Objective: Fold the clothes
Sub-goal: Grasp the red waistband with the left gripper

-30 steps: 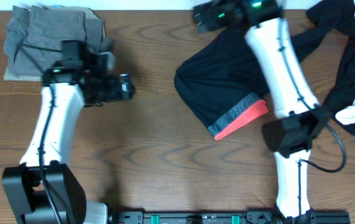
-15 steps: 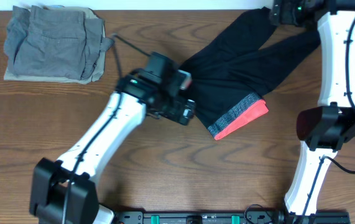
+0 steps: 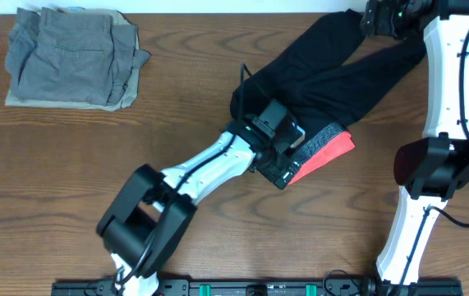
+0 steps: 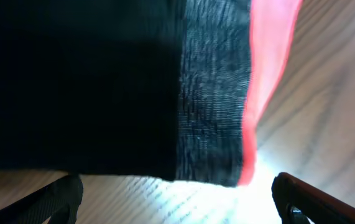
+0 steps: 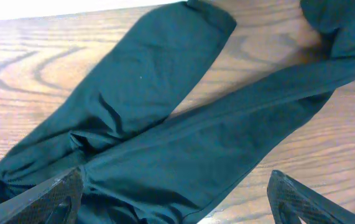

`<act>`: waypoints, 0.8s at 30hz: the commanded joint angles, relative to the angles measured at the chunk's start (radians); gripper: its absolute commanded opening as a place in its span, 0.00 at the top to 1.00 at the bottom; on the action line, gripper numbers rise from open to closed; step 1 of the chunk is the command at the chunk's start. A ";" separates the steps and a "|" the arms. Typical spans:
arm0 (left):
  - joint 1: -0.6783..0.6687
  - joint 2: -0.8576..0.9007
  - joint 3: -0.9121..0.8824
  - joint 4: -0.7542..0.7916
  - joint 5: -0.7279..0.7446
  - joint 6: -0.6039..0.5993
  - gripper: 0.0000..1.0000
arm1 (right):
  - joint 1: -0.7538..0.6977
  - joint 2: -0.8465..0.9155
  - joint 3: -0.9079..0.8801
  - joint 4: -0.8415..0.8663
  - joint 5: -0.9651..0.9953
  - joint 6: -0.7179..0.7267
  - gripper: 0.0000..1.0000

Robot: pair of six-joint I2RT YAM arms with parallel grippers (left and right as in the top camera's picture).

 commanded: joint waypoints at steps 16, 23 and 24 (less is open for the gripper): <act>-0.018 0.063 -0.010 0.044 0.068 -0.039 0.02 | 0.002 0.006 -0.190 0.098 -0.004 -0.018 0.07; -0.055 0.083 -0.010 0.034 0.078 -0.039 0.02 | 0.002 0.006 -0.190 0.116 -0.004 -0.018 0.07; -0.056 0.094 -0.010 0.036 0.074 -0.039 0.07 | 0.002 0.006 -0.190 0.117 -0.004 -0.018 0.07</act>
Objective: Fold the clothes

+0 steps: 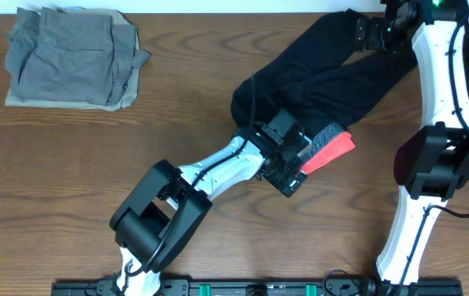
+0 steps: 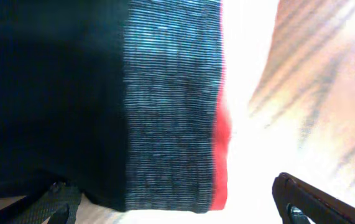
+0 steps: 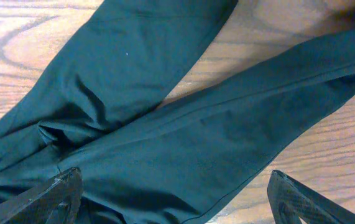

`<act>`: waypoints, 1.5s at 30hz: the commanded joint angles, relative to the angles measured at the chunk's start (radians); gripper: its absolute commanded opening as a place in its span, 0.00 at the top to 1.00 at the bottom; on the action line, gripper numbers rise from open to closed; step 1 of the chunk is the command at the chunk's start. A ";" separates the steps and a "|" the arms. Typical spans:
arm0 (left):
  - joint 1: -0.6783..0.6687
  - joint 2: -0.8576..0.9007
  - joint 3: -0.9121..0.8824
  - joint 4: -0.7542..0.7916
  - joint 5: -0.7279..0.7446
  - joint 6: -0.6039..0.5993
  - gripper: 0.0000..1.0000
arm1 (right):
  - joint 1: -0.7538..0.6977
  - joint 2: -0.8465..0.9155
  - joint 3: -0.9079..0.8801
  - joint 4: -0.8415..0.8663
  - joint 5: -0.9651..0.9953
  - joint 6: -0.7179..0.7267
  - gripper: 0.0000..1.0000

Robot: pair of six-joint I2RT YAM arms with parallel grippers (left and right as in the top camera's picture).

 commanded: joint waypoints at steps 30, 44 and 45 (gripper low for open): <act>0.420 -0.374 0.052 0.040 -0.626 -0.262 0.94 | 0.002 0.006 -0.003 -0.002 -0.005 -0.042 0.08; 0.374 -0.582 0.053 0.187 -0.607 -0.160 0.94 | 0.002 0.006 -0.003 -0.013 -0.056 -0.053 0.08; 0.363 -0.581 0.053 0.178 -0.607 -0.157 0.94 | 0.002 0.006 -0.005 -0.004 -0.085 -0.066 0.08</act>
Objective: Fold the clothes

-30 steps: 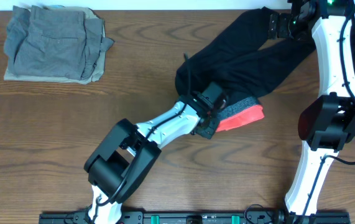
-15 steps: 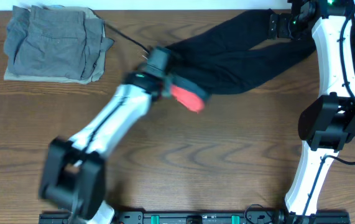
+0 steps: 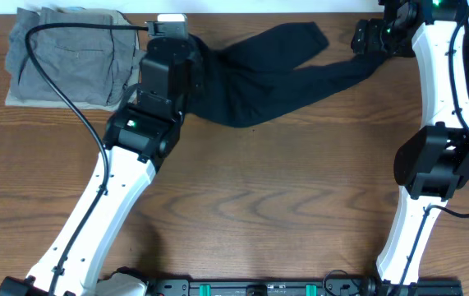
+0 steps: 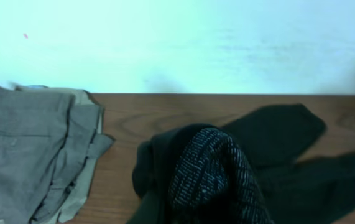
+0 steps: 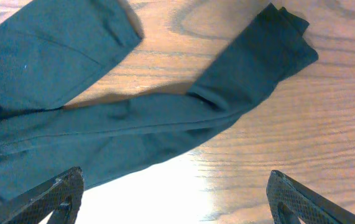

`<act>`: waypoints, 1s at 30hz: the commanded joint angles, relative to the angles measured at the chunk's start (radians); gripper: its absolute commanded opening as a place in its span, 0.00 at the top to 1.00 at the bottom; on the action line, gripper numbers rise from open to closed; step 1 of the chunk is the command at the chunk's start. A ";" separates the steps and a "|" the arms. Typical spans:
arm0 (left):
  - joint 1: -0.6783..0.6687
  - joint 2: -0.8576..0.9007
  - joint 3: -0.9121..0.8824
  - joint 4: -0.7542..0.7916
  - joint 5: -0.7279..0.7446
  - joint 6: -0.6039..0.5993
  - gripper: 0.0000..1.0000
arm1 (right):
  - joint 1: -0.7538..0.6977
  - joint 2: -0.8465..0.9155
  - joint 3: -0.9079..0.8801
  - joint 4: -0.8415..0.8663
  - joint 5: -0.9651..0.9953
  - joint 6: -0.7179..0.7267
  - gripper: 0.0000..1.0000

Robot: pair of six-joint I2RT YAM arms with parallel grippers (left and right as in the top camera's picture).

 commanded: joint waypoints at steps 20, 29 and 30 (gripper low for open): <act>-0.098 0.002 0.018 -0.364 -0.016 -0.037 0.94 | 0.190 0.245 -0.101 0.671 -0.063 -0.176 0.13; -0.098 0.002 0.011 -0.415 -0.016 -0.061 0.94 | 0.189 0.342 -0.101 0.795 -0.016 -0.169 0.16; -0.098 0.004 0.011 -0.416 -0.016 -0.060 0.94 | 0.189 0.352 -0.101 0.800 -0.016 -0.169 0.16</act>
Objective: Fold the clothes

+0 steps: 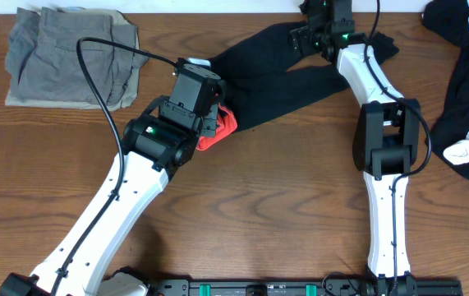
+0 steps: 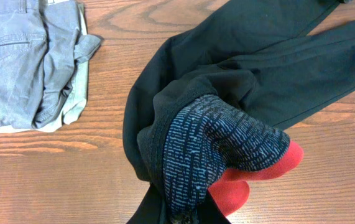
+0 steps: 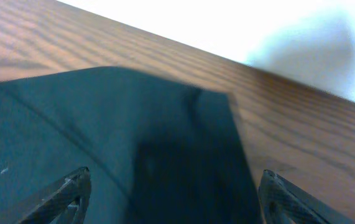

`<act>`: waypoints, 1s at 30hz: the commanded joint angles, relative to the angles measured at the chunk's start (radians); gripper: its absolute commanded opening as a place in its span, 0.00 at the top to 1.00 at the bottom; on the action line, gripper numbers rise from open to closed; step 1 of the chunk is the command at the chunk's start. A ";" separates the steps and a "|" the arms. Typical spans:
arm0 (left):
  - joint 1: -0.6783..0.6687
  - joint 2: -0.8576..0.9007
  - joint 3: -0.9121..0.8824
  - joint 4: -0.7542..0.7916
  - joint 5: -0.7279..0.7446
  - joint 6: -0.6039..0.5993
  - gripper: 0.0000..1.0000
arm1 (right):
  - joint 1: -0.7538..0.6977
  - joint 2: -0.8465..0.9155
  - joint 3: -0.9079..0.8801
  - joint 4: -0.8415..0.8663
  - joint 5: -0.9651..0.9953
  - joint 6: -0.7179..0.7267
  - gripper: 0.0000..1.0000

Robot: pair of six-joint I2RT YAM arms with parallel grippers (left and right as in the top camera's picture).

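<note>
Black pants [image 1: 300, 70] lie across the back of the table, legs running right. My left gripper [image 1: 211, 115] is shut on their waistband [image 2: 227, 143], bunched up with its patterned inner band and red lining [image 1: 222, 127] showing; in the left wrist view the left gripper [image 2: 186, 219] is mostly hidden under cloth. My right gripper [image 1: 318, 31] is at the back edge, open, just above the end of a pant leg [image 3: 165, 137]. In the right wrist view the right gripper [image 3: 174, 199] has its fingers wide apart on either side of that dark cloth.
A folded grey pair of trousers [image 1: 70, 57] lies at the back left, also seen in the left wrist view [image 2: 22, 62]. A heap of black and white clothes [image 1: 464, 82] hangs over the right edge. Bare wooden table [image 1: 300, 205] fills the front half.
My left gripper has come forward and right from the back edge with the waistband, its red lining now showing. My right gripper has shifted left and stands low over a leg end.
My left gripper was open at the red-lined waistband mid-table, the right one open over the legs at the back right. Later the left held the waistband up at the back edge beside the grey trousers. Now the waistband is further forward, the legs trailing right.
</note>
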 commanded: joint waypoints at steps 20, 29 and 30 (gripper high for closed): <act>-0.001 0.007 0.011 -0.003 -0.012 -0.039 0.94 | -0.019 0.121 0.007 0.094 0.083 0.118 0.98; 0.002 0.004 0.011 0.009 -0.131 -0.038 0.94 | -0.063 -0.047 0.009 -0.018 0.082 0.135 0.99; 0.003 0.001 0.011 0.017 -0.151 -0.038 0.94 | -0.072 -0.084 0.009 -0.044 0.082 0.135 0.99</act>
